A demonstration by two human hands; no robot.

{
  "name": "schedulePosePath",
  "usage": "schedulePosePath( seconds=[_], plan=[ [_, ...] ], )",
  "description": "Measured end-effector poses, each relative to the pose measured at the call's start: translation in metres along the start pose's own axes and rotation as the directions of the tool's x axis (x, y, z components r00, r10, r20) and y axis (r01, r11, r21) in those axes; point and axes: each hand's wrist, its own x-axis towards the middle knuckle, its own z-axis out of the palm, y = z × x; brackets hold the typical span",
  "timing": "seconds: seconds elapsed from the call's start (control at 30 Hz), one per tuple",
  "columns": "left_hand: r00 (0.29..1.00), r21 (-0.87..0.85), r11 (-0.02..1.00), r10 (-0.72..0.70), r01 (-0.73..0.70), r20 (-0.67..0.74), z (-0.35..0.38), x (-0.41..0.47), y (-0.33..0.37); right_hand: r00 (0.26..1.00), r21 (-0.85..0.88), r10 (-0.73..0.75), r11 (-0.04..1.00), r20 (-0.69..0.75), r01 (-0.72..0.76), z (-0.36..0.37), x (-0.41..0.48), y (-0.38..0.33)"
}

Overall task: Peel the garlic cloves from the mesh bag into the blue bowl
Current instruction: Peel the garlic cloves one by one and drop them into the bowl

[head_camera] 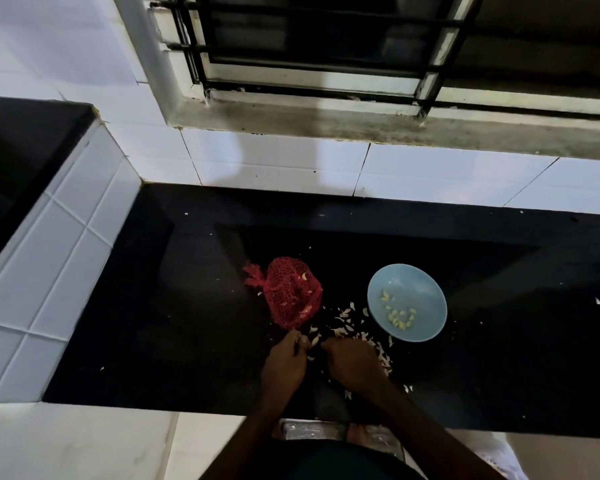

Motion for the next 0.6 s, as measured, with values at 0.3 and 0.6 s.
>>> schedulePosePath(
  seconds=[0.3, 0.6],
  plan=[
    [0.998, 0.031, 0.998, 0.049, -0.050, 0.031, -0.007, 0.013, -0.005, 0.999, -0.071, 0.024, 0.997, -0.029, -0.026, -0.008, 0.004, -0.011],
    [0.997, 0.038, 0.998, 0.053, -0.056, 0.061, -0.012, 0.018, -0.010, 0.996, -0.236, 0.075, 0.970, 0.054, -0.060, -0.012, 0.002, -0.030]
  ],
)
